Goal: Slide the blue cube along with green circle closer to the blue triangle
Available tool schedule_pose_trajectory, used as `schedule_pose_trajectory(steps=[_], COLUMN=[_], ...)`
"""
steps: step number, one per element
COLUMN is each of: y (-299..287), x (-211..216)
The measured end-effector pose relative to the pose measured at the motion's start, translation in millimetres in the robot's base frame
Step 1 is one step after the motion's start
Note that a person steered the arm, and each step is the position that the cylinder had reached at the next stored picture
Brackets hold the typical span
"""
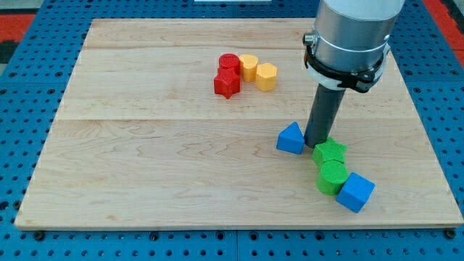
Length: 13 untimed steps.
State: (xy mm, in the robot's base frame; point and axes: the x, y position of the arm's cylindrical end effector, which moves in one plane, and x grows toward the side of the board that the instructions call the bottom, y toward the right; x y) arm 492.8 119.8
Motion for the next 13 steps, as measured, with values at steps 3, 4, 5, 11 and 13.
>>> schedule_pose_trajectory(steps=[3,4,5,11,13], y=[168.7,134.2,75.2,-50.6,-19.6], x=[123.5,124.1,106.0,96.7,77.6])
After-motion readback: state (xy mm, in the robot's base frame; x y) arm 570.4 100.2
